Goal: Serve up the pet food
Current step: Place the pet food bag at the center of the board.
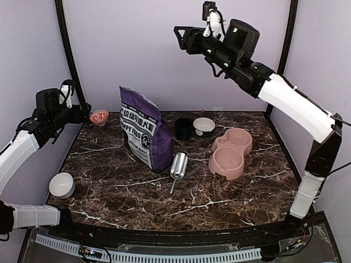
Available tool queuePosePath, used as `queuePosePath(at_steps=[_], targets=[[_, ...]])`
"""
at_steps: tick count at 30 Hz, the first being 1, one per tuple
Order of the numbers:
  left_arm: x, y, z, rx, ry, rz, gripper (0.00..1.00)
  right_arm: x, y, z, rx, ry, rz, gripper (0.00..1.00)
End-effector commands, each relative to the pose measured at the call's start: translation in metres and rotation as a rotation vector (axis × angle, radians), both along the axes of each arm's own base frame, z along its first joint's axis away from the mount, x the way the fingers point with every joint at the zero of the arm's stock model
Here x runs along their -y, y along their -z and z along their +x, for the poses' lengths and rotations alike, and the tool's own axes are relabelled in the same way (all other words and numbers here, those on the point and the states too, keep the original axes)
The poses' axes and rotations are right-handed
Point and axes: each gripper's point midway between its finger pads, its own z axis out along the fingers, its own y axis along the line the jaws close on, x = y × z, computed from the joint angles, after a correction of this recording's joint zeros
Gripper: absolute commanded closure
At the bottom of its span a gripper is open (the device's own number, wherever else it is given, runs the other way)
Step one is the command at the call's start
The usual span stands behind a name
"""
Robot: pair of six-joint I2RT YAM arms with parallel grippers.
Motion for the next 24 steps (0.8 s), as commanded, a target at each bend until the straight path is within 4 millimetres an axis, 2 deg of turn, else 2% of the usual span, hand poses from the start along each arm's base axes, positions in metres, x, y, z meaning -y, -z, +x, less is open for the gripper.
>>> queuePosePath(at_steps=[1,4,6,9,13,16,21,24], targets=[[0.017,0.005,0.004,-0.001,0.080,-0.011,0.03,0.025,0.065,0.037,-0.117,0.037,-0.088,0.43],[0.031,0.007,0.004,-0.019,0.112,-0.017,0.05,0.044,0.104,0.048,-0.198,-0.016,-0.136,0.48],[0.038,0.012,0.001,-0.056,0.133,-0.040,0.06,0.054,0.138,0.058,-0.277,-0.038,-0.177,0.50],[0.044,0.030,-0.003,-0.142,0.147,-0.090,0.08,0.059,0.186,0.067,-0.390,-0.089,-0.234,0.58],[0.062,0.057,-0.010,-0.262,0.200,-0.192,0.14,0.047,0.241,0.066,-0.502,-0.207,-0.309,0.60],[0.078,0.074,-0.015,-0.313,0.251,-0.267,0.16,0.035,0.273,0.064,-0.566,-0.281,-0.337,0.63],[0.097,0.101,-0.016,-0.386,0.263,-0.382,0.19,0.020,0.318,0.062,-0.661,-0.363,-0.361,0.69],[0.105,0.117,-0.013,-0.422,0.267,-0.439,0.20,0.009,0.337,0.058,-0.701,-0.404,-0.384,0.72]])
